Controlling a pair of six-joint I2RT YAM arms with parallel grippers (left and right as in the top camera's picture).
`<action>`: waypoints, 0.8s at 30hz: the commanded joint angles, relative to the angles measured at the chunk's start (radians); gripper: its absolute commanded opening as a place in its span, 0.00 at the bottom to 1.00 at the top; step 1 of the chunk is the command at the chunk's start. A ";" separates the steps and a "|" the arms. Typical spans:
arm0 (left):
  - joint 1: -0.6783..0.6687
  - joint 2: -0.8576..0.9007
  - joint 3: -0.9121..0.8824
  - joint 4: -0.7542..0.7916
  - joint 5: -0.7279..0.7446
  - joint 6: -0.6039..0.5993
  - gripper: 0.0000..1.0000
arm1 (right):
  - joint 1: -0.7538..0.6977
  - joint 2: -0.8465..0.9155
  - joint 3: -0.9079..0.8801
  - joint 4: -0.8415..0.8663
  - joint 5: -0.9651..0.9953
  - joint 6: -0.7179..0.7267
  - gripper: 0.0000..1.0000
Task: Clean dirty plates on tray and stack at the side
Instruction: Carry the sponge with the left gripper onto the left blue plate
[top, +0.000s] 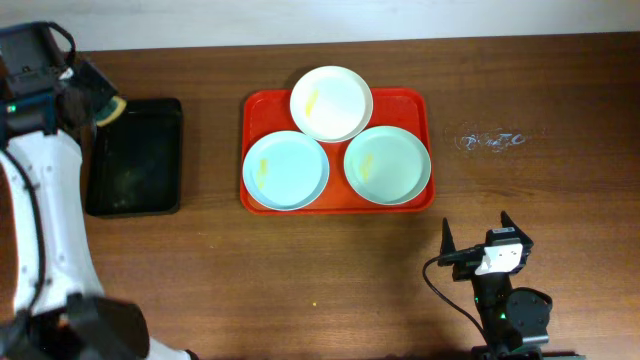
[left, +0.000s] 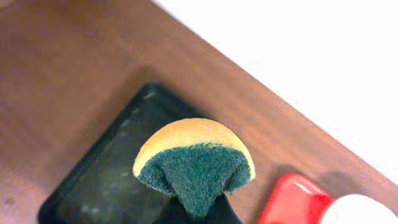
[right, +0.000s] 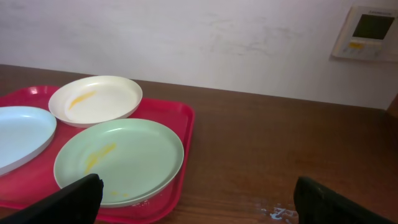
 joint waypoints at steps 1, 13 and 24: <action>-0.113 0.062 -0.048 -0.023 0.159 0.016 0.00 | -0.005 -0.005 -0.008 -0.003 0.009 -0.010 0.99; -0.615 0.487 -0.093 0.059 0.005 0.016 0.00 | -0.005 -0.005 -0.008 -0.003 0.009 -0.009 0.99; -0.529 0.350 0.172 -0.214 -0.018 0.031 0.91 | -0.005 -0.005 -0.008 -0.003 0.009 -0.009 0.99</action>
